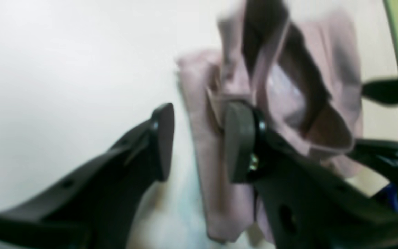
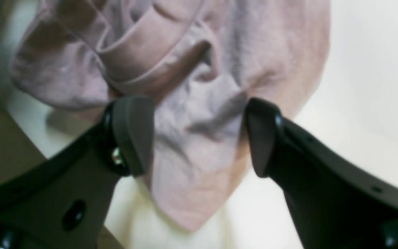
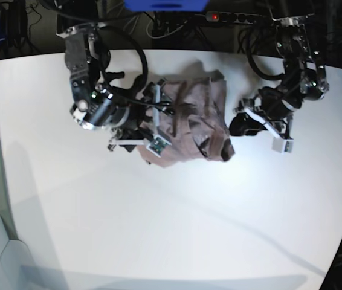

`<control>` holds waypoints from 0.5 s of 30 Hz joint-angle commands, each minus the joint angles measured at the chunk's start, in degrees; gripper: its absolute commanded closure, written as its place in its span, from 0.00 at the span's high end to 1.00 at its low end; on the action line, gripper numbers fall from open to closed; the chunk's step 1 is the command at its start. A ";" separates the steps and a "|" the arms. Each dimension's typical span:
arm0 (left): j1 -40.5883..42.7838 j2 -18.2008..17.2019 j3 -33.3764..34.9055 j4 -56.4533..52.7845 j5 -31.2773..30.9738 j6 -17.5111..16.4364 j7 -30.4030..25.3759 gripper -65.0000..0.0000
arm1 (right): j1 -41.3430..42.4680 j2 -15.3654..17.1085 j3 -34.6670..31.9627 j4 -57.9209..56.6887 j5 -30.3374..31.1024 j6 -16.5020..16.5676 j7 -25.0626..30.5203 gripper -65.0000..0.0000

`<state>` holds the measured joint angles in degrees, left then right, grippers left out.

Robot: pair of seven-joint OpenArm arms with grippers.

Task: Layout the t-shirt on the table in an organized manner, then fold the t-shirt properly
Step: 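Release the left gripper and lift it away from the bundle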

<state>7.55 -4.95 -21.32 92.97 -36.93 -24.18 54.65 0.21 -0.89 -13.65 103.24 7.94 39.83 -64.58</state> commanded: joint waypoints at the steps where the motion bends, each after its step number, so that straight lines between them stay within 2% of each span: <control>1: -0.91 -0.28 -0.52 0.70 -2.50 -0.30 -0.72 0.38 | 0.10 -0.04 -0.02 1.07 0.71 0.17 0.80 0.65; 6: -0.74 -0.28 -3.07 0.70 -4.79 -0.30 -0.28 0.38 | -0.52 -0.04 -0.02 1.07 0.63 0.17 1.06 0.65; 15: -0.39 -0.28 -4.74 0.61 -5.05 -0.30 -0.19 0.38 | -0.43 -0.21 -0.11 0.89 0.63 0.17 1.24 0.65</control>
<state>7.68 -4.91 -25.96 92.84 -40.58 -24.18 55.29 -0.99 -0.82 -13.67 103.24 7.88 39.83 -64.45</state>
